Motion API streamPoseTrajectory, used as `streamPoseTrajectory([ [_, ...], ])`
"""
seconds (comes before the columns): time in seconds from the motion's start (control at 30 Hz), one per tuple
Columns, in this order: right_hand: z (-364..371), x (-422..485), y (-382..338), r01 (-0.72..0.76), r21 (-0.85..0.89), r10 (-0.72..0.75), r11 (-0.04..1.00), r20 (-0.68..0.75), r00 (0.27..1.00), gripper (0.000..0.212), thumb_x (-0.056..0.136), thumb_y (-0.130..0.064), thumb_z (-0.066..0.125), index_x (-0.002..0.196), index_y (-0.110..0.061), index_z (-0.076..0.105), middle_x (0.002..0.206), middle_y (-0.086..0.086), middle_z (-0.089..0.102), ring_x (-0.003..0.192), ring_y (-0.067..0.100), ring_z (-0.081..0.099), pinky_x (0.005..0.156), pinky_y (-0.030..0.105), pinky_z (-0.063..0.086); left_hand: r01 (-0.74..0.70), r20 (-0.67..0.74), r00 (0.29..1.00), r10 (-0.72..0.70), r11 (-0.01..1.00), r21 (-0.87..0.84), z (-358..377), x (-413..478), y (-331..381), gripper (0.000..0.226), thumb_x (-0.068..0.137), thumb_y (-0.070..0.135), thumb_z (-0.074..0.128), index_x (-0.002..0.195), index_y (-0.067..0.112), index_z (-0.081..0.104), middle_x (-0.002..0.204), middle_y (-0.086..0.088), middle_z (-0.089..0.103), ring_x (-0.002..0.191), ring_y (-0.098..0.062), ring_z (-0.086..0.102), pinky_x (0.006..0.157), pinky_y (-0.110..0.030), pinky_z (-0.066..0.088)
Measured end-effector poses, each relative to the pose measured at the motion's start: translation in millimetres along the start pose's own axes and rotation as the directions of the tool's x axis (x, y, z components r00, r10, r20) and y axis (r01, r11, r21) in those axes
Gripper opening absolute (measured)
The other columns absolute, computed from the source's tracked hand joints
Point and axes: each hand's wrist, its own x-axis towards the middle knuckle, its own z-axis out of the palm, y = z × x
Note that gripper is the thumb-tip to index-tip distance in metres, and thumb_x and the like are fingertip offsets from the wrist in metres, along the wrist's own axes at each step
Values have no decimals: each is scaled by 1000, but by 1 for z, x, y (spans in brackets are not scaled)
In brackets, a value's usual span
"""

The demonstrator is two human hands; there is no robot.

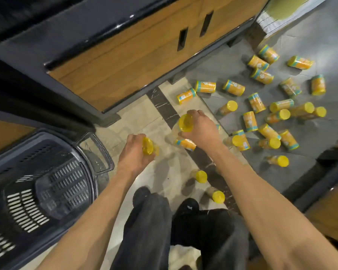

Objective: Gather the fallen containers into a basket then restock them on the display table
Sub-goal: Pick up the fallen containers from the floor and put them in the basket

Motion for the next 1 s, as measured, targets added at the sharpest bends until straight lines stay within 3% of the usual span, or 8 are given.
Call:
streamPoseTrajectory([
  [0.1, -58, -36, -26, 24, -17, -24, 1000, 7, 1000, 80, 73, -43, 81, 139, -18, 46, 133, 6, 52, 117, 29, 56, 85, 39, 48, 32, -10, 999, -32, 999, -24, -51, -41, 29, 62, 79, 27, 77, 133, 15, 49, 130, -8, 44, 115, -31, 53, 92, -37, 44],
  [0.2, -104, -65, -54, 50, -1, -50, 999, 34, 998, 82, 73, -45, 81, 141, -18, 44, 135, 5, 52, 121, 27, 53, 90, 38, 47, 94, -51, 994, -96, 995, -39, -95, -82, 48, 62, 80, 29, 76, 132, 16, 47, 131, -7, 47, 114, -31, 54, 90, -39, 45],
  [0.3, -134, -84, -84, 94, 25, -95, 995, 85, 992, 81, 72, -46, 82, 140, -21, 45, 135, 4, 53, 121, 27, 54, 95, 40, 47, 153, -105, 981, -164, 983, -103, -130, -114, 54, 64, 78, 34, 77, 131, 18, 46, 125, -3, 50, 110, -26, 55, 90, -42, 48],
  [0.37, -141, -90, -104, 171, 37, -174, 985, 124, 977, 80, 72, -46, 82, 139, -21, 46, 135, 4, 52, 122, 27, 53, 95, 39, 47, 184, -130, 971, -202, 973, -136, -149, -132, 48, 55, 76, 47, 74, 119, 23, 51, 113, 4, 54, 100, -20, 58, 82, -41, 51],
  [0.43, -142, -97, -122, 266, 26, -267, 964, 151, 952, 78, 73, -49, 81, 138, -21, 47, 134, 3, 52, 121, 26, 53, 93, 38, 49, 205, -153, 961, -228, 967, -154, -161, -149, 33, 49, 73, 57, 71, 106, 24, 54, 102, 3, 58, 93, -21, 61, 73, -38, 52],
  [0.7, -114, -133, -205, 490, 52, -485, 870, 264, 834, 74, 76, -48, 79, 137, -20, 48, 135, 3, 52, 121, 24, 52, 92, 36, 47, 352, -283, 868, -409, 907, -233, -196, -221, -27, 72, 75, 41, 82, 134, 19, 47, 131, -7, 50, 118, -28, 51, 96, -43, 43],
  [0.87, -78, -156, -263, 570, 14, -546, 821, 312, 778, 74, 75, -47, 80, 136, -20, 48, 134, 3, 53, 119, 24, 53, 91, 36, 47, 394, -334, 812, -478, 872, -290, -212, -263, -79, 77, 76, 39, 82, 139, 18, 44, 135, -7, 47, 121, -26, 50, 99, -41, 42],
  [1.0, -33, -173, -313, 562, -5, -526, 827, 347, 777, 76, 71, -48, 82, 135, -25, 48, 132, 0, 53, 118, 22, 53, 89, 37, 50, 387, -358, 793, -493, 862, -329, -224, -284, -135, 74, 76, 33, 83, 138, 16, 46, 134, -4, 43, 117, -23, 51, 97, -38, 44],
])
